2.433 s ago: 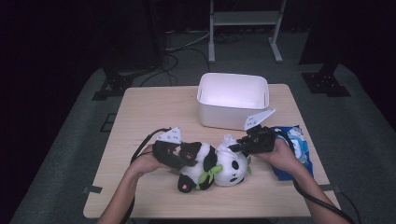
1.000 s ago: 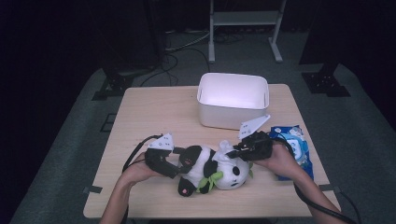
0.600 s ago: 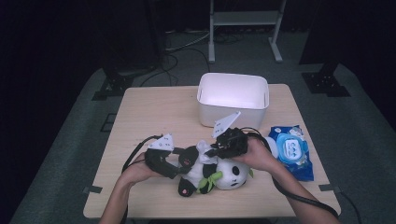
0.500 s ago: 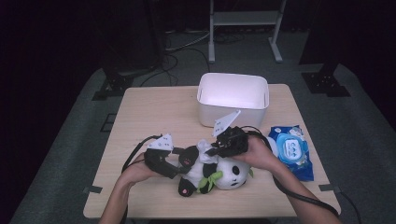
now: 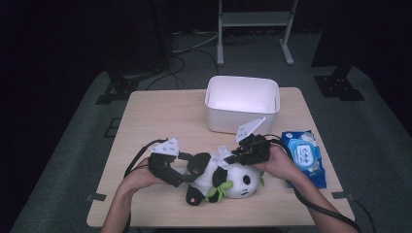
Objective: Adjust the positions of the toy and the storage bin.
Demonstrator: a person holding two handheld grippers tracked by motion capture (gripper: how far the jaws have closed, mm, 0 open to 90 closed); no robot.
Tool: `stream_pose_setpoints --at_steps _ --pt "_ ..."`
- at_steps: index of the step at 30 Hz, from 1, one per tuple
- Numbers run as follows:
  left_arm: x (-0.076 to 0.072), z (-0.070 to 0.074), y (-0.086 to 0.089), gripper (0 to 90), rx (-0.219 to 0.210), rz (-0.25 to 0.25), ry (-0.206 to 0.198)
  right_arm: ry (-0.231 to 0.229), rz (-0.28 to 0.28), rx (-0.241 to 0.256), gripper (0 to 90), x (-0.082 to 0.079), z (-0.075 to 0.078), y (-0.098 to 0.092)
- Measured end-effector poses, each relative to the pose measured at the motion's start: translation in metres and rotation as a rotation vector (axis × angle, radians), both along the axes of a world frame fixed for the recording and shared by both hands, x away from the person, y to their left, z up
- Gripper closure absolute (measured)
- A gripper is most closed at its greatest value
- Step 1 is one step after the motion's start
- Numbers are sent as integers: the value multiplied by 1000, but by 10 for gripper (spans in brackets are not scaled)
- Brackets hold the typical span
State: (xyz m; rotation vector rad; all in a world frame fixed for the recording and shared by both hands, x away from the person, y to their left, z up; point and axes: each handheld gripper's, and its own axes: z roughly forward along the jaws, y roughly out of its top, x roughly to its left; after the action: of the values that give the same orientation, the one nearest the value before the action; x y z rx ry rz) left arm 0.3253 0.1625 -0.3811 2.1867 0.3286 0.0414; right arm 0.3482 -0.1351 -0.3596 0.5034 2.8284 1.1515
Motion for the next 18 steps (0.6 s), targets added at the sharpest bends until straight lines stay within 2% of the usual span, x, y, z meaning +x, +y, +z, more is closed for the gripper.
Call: stream_pose_setpoints --at_steps 9,12,18 --pt "-5 14 1 197 -15 -25 -23 -24 29 -3 791 -6 0 8" --pt "-7 21 2 197 -52 -33 -29 -16 38 0 791 -8 -1 10" --pt "-7 34 0 195 -47 -32 -49 -23 41 -5 791 -11 0 11"
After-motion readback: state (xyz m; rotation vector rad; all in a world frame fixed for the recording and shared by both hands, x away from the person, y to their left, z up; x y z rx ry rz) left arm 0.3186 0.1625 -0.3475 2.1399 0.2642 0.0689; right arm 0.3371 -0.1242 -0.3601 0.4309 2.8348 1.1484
